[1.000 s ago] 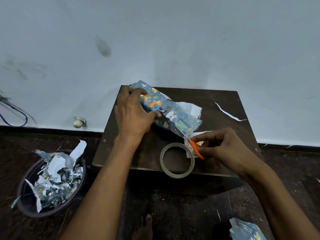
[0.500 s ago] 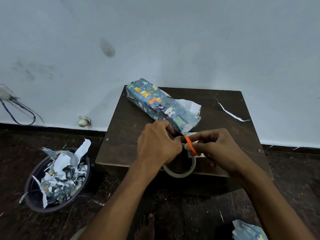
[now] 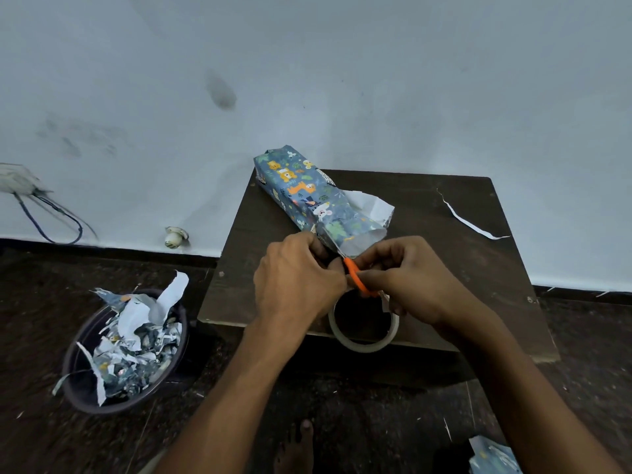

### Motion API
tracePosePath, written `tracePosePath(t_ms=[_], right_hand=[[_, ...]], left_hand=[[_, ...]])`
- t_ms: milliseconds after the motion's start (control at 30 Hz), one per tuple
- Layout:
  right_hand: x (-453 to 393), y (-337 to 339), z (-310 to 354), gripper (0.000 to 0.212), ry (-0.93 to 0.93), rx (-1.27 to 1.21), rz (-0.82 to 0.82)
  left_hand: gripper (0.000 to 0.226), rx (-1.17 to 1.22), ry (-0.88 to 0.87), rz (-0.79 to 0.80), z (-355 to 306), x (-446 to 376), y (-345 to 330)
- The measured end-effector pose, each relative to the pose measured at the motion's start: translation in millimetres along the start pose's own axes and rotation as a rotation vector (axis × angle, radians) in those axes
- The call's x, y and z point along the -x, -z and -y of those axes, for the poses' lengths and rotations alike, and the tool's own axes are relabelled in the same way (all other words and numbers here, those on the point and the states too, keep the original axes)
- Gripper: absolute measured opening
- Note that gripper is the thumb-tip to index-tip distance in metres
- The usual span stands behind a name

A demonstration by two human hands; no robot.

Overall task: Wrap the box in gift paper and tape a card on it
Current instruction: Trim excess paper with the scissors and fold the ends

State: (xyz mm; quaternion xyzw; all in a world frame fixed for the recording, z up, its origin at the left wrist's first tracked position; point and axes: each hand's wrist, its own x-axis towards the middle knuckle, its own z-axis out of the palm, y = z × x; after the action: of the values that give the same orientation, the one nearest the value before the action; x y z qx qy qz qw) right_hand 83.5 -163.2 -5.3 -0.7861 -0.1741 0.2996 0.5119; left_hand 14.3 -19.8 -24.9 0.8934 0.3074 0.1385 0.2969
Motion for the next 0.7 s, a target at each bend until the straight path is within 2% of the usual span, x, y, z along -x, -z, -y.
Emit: tracePosePath(t_ms=[400, 700], right_hand=[[-6, -7, 3, 0.005, -0.040, -0.062, -0.038], [-8, -9, 10, 0.012, -0.113, -0.182, -0.008]], left_hand=[[0.017, 0.000, -0.049, -0.079, 5, -9, -5], [0.012, 0.155, -0.090, -0.024, 12, -17, -5]])
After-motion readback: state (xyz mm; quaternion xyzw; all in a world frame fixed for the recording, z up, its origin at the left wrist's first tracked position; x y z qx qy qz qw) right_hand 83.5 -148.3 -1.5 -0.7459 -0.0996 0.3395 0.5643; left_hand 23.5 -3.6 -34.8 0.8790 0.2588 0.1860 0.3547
